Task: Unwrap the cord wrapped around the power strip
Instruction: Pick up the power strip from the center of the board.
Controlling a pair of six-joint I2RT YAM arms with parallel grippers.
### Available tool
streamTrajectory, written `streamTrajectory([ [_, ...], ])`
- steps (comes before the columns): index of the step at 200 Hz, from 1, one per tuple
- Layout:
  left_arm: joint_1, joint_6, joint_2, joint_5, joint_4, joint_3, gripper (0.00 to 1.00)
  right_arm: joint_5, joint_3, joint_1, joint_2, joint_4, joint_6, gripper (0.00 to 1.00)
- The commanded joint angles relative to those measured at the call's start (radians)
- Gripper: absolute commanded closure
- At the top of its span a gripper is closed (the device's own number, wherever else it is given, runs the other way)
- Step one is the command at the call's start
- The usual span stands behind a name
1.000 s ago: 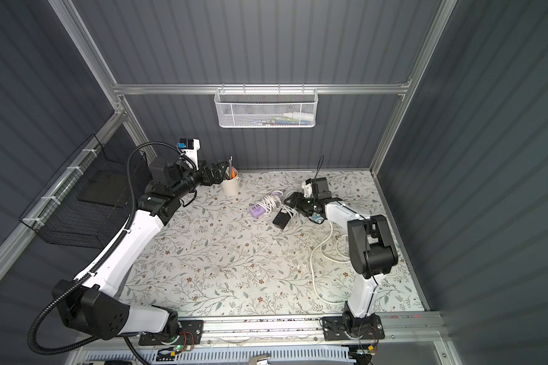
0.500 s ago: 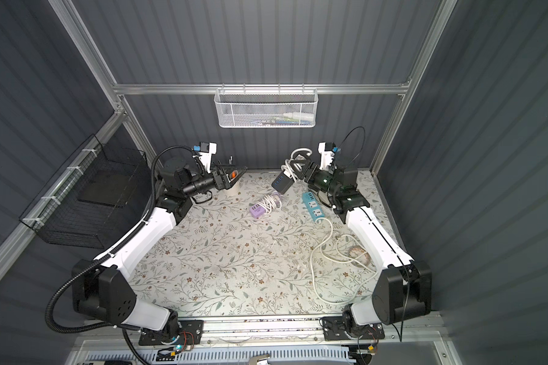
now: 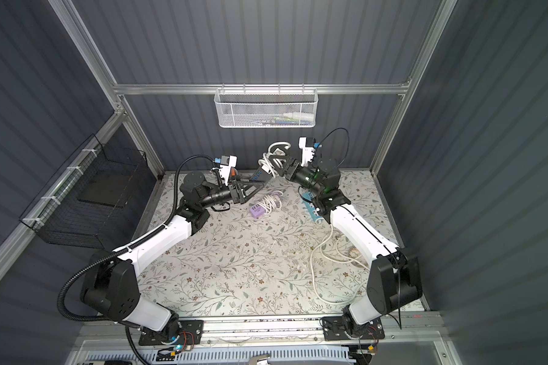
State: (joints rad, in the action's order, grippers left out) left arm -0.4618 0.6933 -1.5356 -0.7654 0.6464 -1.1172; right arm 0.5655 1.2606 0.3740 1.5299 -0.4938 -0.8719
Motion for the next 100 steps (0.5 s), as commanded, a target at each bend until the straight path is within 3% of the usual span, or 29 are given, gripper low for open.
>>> streamTrajectory([
  [1,-0.003,0.066,0.017,0.018,0.157,0.025,0.06,-0.019,0.073,0.01,-0.012,-0.109,-0.004,0.57],
  [84,-0.005,0.13,0.019,0.067,0.302,0.055,0.09,-0.021,0.065,0.056,-0.008,-0.145,-0.028,0.57],
  [100,-0.005,0.152,0.01,0.064,0.327,0.05,0.14,-0.023,0.063,0.065,-0.001,-0.158,-0.029,0.57],
])
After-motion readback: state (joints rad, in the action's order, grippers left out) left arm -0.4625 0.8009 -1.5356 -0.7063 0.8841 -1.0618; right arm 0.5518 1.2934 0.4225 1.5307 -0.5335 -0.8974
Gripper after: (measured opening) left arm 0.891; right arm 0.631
